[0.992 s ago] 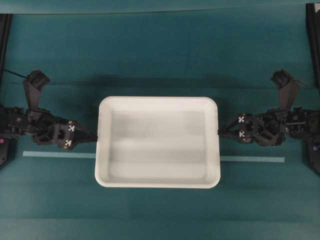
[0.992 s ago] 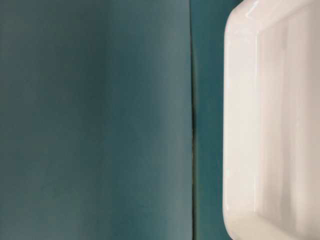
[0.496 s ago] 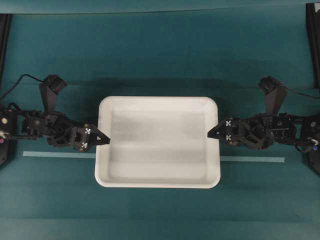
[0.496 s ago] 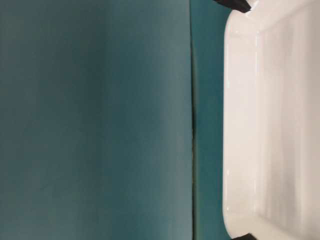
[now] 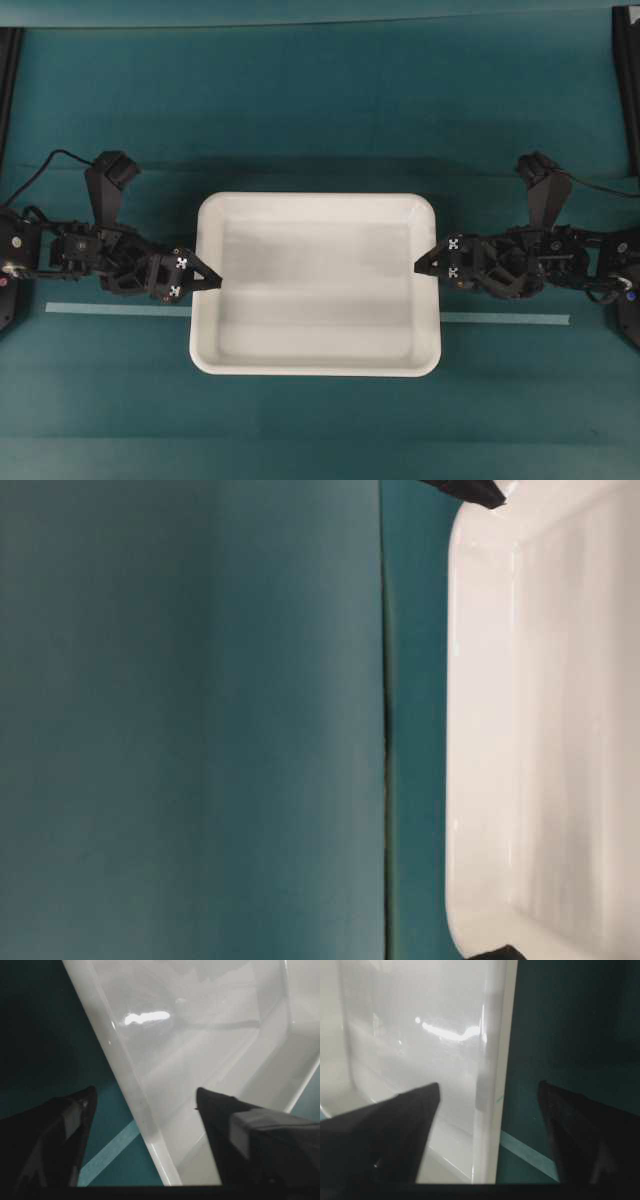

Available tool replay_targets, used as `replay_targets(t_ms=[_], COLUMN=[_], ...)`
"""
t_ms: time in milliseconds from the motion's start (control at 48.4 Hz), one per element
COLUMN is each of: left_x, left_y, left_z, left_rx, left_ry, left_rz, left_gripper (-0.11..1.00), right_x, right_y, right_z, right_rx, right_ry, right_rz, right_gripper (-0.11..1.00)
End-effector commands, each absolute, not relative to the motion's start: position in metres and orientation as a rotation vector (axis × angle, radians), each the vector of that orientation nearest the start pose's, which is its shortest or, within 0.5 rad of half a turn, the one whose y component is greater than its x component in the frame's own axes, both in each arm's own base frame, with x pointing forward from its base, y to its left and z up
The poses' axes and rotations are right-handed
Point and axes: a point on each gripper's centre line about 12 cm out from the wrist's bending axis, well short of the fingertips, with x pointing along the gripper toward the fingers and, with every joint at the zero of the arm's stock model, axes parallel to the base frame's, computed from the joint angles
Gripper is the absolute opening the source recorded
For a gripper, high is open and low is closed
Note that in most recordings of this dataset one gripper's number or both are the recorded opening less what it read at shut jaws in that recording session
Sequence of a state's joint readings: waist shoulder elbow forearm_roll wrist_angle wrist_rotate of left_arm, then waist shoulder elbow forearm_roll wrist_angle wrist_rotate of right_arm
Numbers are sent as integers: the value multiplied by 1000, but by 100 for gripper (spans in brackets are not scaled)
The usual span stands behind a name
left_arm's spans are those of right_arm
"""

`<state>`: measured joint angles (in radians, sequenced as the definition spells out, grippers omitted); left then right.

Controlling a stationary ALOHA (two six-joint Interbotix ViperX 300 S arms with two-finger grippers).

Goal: Lift the white case with both hands.
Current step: 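Close both grippers on the tray's left and right side walls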

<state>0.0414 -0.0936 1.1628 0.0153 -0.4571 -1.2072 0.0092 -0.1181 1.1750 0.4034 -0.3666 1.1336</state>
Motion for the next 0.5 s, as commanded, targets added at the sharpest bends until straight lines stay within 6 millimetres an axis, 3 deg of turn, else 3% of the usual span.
replay_targets(t_ms=[0, 289, 475], left_x=[276, 276, 276], left_y=[10, 10, 10], left_z=[99, 96, 96], left_rx=[-1166, -1160, -1167], left_ry=[529, 578, 578], left_rz=[398, 433, 437], left_gripper=[78, 14, 13], right_x=[262, 260, 265], right_y=[-15, -13, -12], right_z=[88, 83, 83], right_rx=[1389, 1394, 1394], right_ry=[496, 585, 588], right_rz=[-662, -704, -703], right_gripper=[75, 13, 12])
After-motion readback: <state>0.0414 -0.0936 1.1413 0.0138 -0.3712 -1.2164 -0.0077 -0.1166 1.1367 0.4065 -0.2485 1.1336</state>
